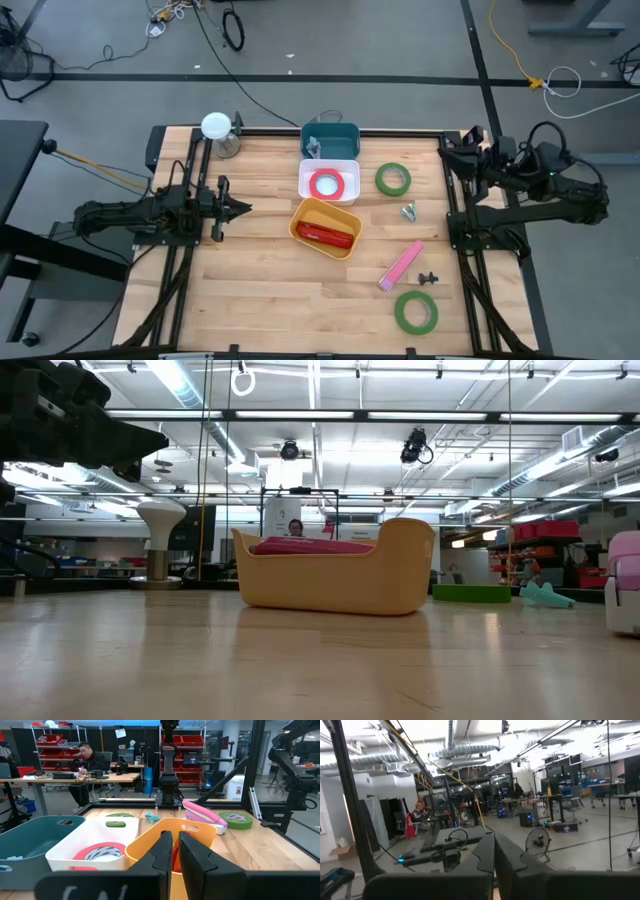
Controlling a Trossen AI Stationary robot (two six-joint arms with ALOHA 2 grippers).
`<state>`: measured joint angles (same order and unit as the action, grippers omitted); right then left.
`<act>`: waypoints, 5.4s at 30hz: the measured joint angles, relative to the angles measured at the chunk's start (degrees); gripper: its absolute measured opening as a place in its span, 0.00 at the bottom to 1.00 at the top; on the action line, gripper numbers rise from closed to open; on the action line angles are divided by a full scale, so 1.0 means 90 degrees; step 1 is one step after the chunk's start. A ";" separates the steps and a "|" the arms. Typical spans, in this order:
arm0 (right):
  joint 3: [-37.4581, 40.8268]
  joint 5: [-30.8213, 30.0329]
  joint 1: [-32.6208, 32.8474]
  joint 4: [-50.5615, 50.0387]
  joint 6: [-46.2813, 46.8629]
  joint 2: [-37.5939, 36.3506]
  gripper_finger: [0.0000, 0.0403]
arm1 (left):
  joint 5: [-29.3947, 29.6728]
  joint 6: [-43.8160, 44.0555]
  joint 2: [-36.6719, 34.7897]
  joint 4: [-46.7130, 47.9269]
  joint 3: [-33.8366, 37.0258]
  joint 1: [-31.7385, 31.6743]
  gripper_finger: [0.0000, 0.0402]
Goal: Pick and place Stapler, Stapler remover, tape
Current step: Put the top green tape into the white bin
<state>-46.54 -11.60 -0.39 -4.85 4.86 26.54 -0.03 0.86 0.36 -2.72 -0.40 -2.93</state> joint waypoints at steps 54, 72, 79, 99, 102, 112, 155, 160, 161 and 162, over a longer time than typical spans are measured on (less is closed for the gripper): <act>0.0250 0.0000 -0.0002 -0.1490 -0.0136 0.0227 0.02 | -0.0001 0.0000 0.0000 0.0000 0.0000 0.0000 0.09; 0.0253 0.0005 0.0000 -0.2280 -0.0263 0.1106 0.02 | -0.0001 0.0000 0.0000 -0.0002 0.0000 0.0000 0.09; 0.0253 0.0005 -0.0002 -0.2523 -0.0284 0.1535 0.02 | -0.0001 0.0000 0.0000 -0.0002 -0.0001 0.0000 0.09; 0.0247 0.0132 -0.0770 -0.3240 -0.0262 0.2899 0.02 | -0.0002 0.0000 0.0000 -0.0002 0.0000 0.0000 0.09; 0.0053 0.0320 -0.0979 -0.3610 -0.0262 0.3084 0.02 | -0.0002 0.0000 0.0000 -0.0002 0.0000 -0.0001 0.09; -0.0832 0.0406 -0.1690 -0.4703 -0.0399 0.3874 0.02 | -0.0002 0.0000 0.0000 0.0000 -0.0002 0.0001 0.09; -0.0418 0.1168 -0.3079 -0.4469 -0.2268 0.5902 0.69 | 0.0000 0.0000 0.0000 -0.0002 0.0000 0.0001 0.09; -0.0202 0.1178 -0.3077 -0.4105 -0.2266 0.5902 0.67 | -0.0002 0.0000 0.0000 -0.0002 -0.0001 -0.0001 0.09; -0.0154 0.1177 -0.3077 -0.4063 -0.2266 0.5902 0.67 | -0.0001 0.0000 0.0000 -0.0002 0.0000 -0.0001 0.09; -0.0111 0.1175 -0.3077 -0.4011 -0.2267 0.5902 0.67 | -0.0002 0.0000 0.0000 -0.0002 -0.0001 0.0001 0.09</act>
<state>-47.55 -1.02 -28.08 -40.95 -15.54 79.66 -0.05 0.86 0.36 -2.74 -0.41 -2.92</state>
